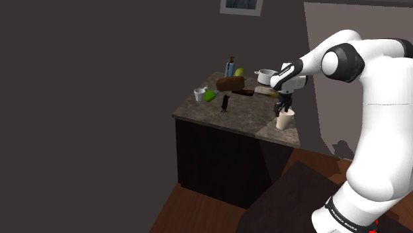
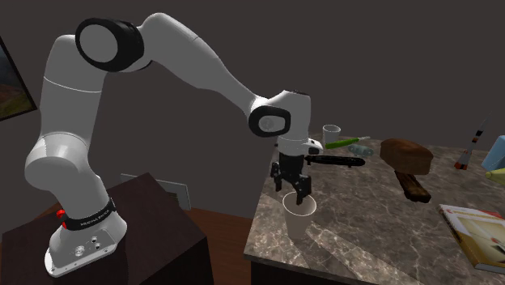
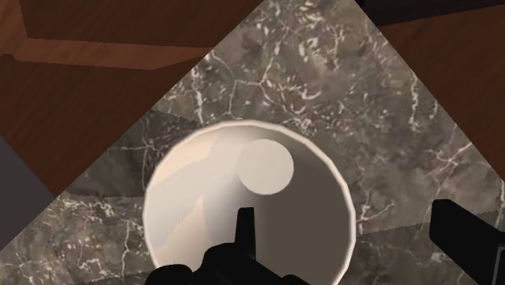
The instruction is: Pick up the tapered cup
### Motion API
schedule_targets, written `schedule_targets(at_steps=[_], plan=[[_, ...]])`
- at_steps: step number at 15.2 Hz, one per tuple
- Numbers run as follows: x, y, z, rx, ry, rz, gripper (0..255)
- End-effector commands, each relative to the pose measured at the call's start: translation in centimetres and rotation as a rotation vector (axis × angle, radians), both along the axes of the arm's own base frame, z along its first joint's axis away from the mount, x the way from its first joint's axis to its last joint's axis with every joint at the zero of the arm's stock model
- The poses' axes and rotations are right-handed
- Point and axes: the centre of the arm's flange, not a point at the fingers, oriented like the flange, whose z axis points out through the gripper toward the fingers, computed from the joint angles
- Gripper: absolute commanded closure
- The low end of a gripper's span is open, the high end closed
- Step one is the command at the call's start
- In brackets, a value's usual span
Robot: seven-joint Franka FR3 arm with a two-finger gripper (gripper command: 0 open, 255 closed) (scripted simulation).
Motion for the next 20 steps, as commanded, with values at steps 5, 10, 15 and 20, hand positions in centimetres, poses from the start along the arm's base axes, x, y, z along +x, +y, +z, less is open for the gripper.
schedule_targets(at_steps=[5, 10, 15, 20], plan=[[-0.1, -0.1, -0.7, 0.000, 0.000, 0.000, 255], [-0.1, -0.1, -0.7, 0.000, 0.000, 0.000, 255], [-0.1, -0.1, 1.0, 0.000, 0.000, 0.000, 255], [-0.1, -0.1, 3.6, 0.000, 0.000, 0.000, 255]])
